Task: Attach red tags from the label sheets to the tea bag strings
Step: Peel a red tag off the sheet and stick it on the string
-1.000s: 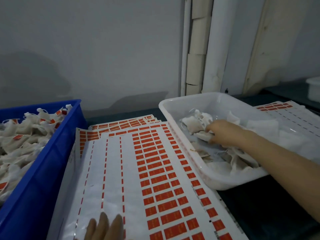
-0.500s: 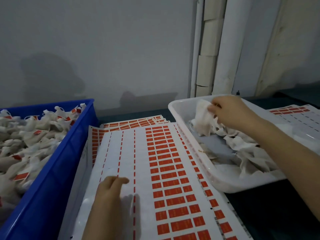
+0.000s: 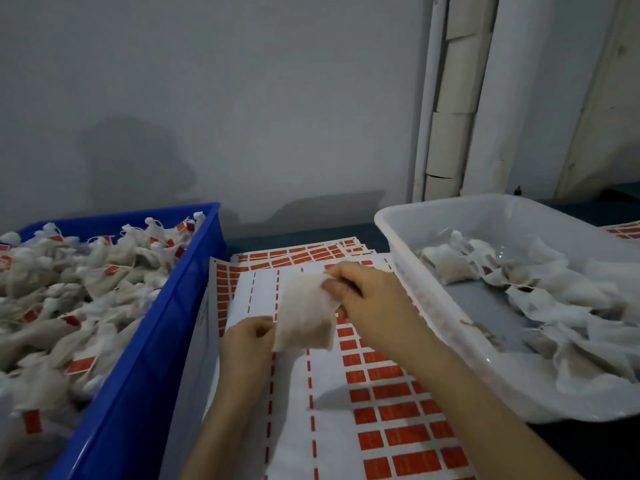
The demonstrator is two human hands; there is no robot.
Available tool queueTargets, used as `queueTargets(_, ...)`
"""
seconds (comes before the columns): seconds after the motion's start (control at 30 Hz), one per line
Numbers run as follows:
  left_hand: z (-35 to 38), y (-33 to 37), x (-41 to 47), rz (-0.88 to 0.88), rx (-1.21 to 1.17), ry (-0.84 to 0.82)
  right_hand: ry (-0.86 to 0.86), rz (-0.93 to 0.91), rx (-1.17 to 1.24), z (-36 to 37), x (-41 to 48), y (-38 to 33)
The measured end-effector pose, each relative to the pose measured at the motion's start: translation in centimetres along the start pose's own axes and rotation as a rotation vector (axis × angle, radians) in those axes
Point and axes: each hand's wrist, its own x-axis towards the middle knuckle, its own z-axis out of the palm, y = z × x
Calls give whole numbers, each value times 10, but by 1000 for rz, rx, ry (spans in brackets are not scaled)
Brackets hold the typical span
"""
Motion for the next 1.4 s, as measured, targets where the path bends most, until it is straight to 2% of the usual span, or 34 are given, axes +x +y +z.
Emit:
queueTargets(0.17, -2, -12, 4, -138, -222, 116, 10, 118, -77, 29, 1, 29)
queueTargets(0.27, 5, -10, 1, -108, -232, 71, -20, 147, -130, 38, -5, 42)
queueTargets(0.4, 7, -13, -1, -64, -242, 15, 78, 122, -66, 39, -14, 51)
queueTargets(0.57, 5, -14, -1, -109, -231, 117, 97, 151, 14, 43, -14, 55)
queueTargets(0.7, 2, -16, 0, -119, -229, 135, 103, 153, 23, 44, -15, 55)
queueTargets(0.8, 1, -16, -1, -90, -243, 100, 99, 131, 23, 44, -16, 55)
queueTargets(0.97, 2, -9, -4, -62, -335, 2, 125, 128, 158, 44, -18, 47)
queueTargets(1.07, 1, -7, -8, -95, -300, 10, 170, 154, 242, 43, -17, 46)
queueTargets(1.27, 3, -3, -8, -36, -240, 71, 211, 156, 271, 45, -18, 45)
queueTargets(1.4, 5, -1, -10, 21, -204, -92, 228, 147, 285, 44, -19, 44)
